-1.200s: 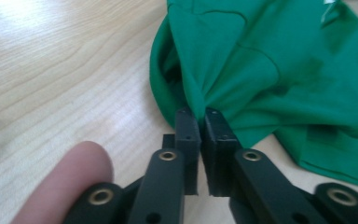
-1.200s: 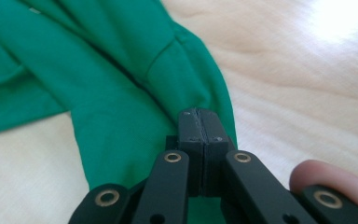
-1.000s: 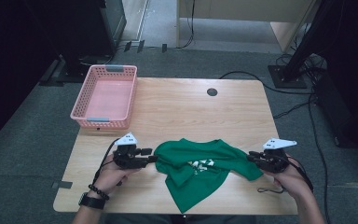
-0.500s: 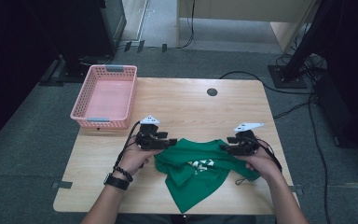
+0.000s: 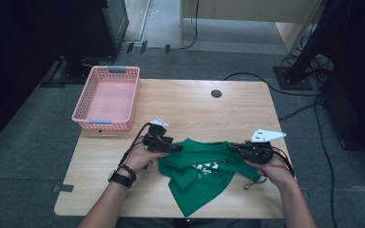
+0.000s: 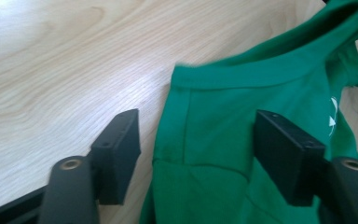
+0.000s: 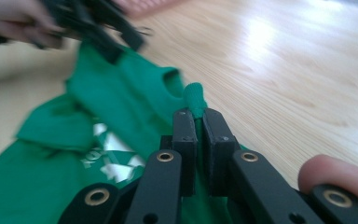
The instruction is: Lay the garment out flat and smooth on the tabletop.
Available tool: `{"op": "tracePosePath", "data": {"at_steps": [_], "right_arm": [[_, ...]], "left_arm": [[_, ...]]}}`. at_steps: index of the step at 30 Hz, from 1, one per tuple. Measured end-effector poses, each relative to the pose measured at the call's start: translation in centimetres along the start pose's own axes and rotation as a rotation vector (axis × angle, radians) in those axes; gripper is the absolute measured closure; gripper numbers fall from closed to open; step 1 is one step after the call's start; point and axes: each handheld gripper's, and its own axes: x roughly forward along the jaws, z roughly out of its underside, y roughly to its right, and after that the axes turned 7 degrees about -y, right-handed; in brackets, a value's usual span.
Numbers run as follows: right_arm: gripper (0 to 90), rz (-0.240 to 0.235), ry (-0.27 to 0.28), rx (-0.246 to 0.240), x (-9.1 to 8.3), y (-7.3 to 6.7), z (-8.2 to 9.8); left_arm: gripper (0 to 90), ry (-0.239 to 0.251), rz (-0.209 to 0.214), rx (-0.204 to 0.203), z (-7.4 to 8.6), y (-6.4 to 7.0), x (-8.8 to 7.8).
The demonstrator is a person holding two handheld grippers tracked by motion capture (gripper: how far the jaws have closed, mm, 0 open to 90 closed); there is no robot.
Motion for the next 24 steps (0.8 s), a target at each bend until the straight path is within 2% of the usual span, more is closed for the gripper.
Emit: {"op": "tracePosePath", "data": {"at_steps": [2, 4, 8, 10, 12, 15, 18, 20, 21, 22, 24], "right_arm": [[85.9, -0.028, 0.028, -0.06, -0.5, -0.5, 0.3], [85.9, -0.051, 0.038, -0.093, -0.8, -0.9, 0.5], [85.9, -0.112, 0.044, -0.169, -1.0, -1.7, 0.9], [85.9, -0.121, 0.034, -0.181, -1.0, -1.9, 1.0], [85.9, -0.157, 0.009, -0.214, -1.0, -2.2, 1.3], [85.9, -0.169, 0.002, -0.221, -1.0, -2.3, 1.5], [85.9, -0.164, 0.0, -0.219, -1.1, -2.1, 1.5], [85.9, -0.154, -0.009, -0.213, -1.1, -2.1, 1.6], [85.8, -0.15, -0.013, -0.215, -1.0, -2.2, 1.6], [85.7, -0.144, -0.015, -0.214, -1.0, -2.2, 1.6], [85.7, -0.128, -0.015, -0.199, -1.0, -2.1, 1.7]], "left_arm": [[30.3, -0.027, 0.011, 0.034, -0.6, 0.1, 0.5], [29.4, -0.06, 0.029, 0.055, -1.1, 0.3, 1.0], [27.7, -0.095, 0.06, 0.048, -2.1, -0.2, 2.0], [25.0, -0.098, 0.067, 0.052, -2.3, -0.4, 2.1], [24.1, -0.096, 0.079, 0.046, -2.5, -0.6, 2.1], [25.8, -0.109, 0.122, 0.05, -2.6, -0.8, 2.2], [42.2, -0.112, 0.105, 0.092, -2.6, -0.4, 2.5], [55.2, -0.113, 0.078, 0.164, -2.4, 0.3, 2.5], [62.0, -0.113, 0.05, 0.208, -2.4, 0.8, 2.4], [67.8, -0.109, 0.033, 0.23, -2.3, 1.2, 2.3], [77.5, -0.096, 0.016, 0.246, -2.3, 1.7, 2.0]]}}
